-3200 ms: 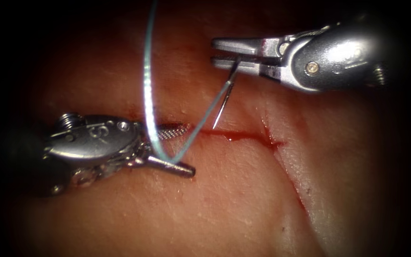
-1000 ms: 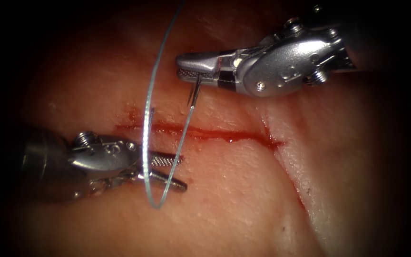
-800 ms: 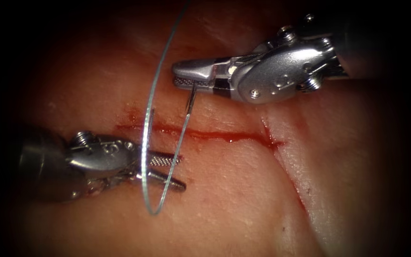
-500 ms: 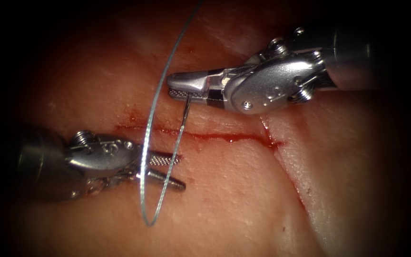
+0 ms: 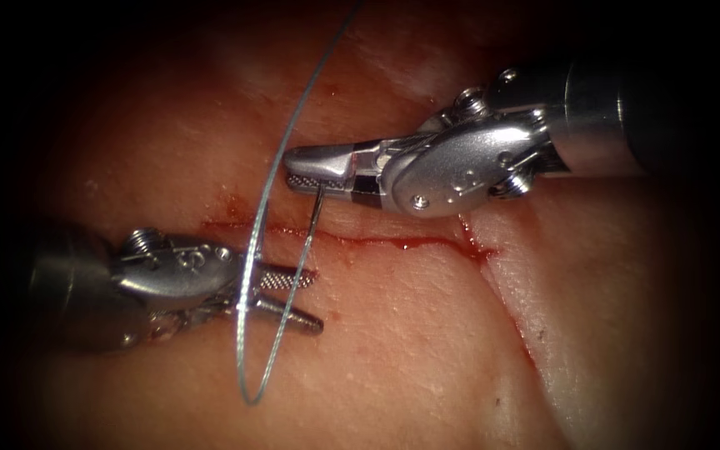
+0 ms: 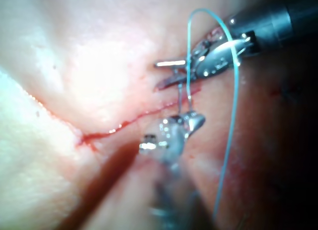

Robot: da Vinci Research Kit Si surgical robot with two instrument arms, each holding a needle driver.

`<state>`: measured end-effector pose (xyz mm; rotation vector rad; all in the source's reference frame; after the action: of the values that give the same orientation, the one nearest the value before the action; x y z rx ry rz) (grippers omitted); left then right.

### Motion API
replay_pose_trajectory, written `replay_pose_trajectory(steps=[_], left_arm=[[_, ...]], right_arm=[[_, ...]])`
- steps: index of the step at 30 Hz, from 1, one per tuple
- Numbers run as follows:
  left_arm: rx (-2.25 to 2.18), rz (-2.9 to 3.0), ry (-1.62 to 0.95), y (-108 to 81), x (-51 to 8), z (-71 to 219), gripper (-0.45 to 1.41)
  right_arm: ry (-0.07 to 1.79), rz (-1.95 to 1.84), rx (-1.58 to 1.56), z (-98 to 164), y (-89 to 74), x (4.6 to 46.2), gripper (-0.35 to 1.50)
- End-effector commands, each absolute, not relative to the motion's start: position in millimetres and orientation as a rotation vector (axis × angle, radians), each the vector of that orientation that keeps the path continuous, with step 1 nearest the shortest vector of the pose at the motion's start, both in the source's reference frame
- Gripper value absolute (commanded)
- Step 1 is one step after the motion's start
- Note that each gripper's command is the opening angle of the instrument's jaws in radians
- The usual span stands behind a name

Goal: Wound Closure

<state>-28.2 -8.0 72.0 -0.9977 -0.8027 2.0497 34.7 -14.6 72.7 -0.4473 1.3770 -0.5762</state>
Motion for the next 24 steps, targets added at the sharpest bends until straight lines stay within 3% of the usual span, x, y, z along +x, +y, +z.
replay_pose_trajectory(steps=[1,24], left_arm=[[-1.0,2.05,-0.805,-8.2,-28.6,72.7,0.21],[-1.0,2.051,-0.802,-8.3,-28.5,72.7,0.17]], right_arm=[[1.38,-0.574,-0.449,73.2,-14.5,35.3,-0.35],[1.473,-0.425,-0.323,74.7,-15.4,35.5,-0.35]])
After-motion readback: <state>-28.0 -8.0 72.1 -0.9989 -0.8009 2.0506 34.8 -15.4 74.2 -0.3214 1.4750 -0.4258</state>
